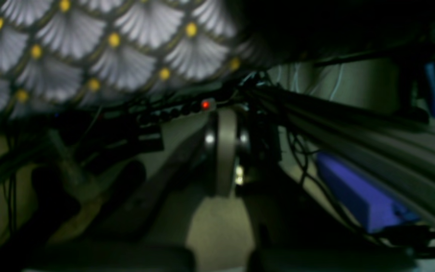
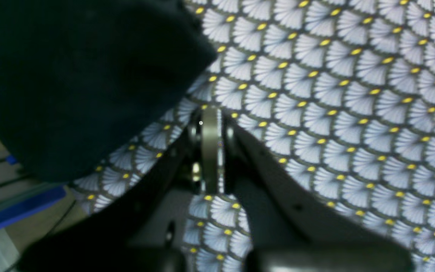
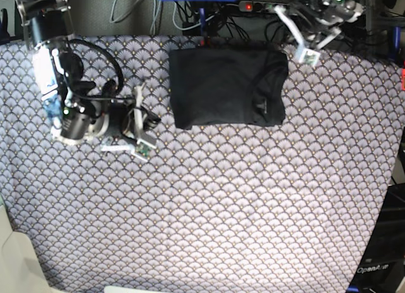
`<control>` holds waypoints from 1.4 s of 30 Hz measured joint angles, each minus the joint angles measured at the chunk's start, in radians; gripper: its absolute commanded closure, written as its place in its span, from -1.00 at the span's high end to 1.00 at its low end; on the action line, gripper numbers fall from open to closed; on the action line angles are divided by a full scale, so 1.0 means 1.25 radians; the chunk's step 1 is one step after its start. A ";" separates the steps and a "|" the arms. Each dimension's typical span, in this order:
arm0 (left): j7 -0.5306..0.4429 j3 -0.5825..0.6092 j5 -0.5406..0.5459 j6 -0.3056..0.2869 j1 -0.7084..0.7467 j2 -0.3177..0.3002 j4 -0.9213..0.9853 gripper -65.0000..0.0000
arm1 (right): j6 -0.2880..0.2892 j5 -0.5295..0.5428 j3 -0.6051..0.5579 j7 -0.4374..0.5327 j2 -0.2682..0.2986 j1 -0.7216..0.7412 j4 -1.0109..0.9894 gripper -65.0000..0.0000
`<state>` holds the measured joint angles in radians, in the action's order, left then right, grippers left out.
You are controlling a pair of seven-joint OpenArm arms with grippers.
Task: Fold the T-shirt properly
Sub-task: 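Open the right gripper and withdraw it from the folded bundle, then rotate the folded bundle upright with the left gripper and release it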
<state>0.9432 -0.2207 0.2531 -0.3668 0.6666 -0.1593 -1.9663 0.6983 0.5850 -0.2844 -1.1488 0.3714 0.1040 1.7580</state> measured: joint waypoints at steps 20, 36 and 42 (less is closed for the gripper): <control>-0.011 0.047 0.009 0.002 -0.189 0.070 0.150 -1.00 | 0.000 -0.001 0.002 0.008 0.018 -0.039 0.000 -1.00; 0.014 0.041 -0.004 0.003 -0.320 0.078 0.214 -1.00 | 0.000 -0.001 0.001 0.082 0.074 -0.033 -0.002 -1.00; -0.011 0.042 0.011 0.002 -0.399 0.093 0.309 -1.00 | 0.000 -0.001 -0.070 0.105 0.090 0.092 -0.118 -1.00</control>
<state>0.9295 -0.1677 0.2672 -0.3641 0.1680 -0.0429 -1.5806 0.6979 0.5842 -0.3721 -1.0176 0.4839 0.2192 1.6104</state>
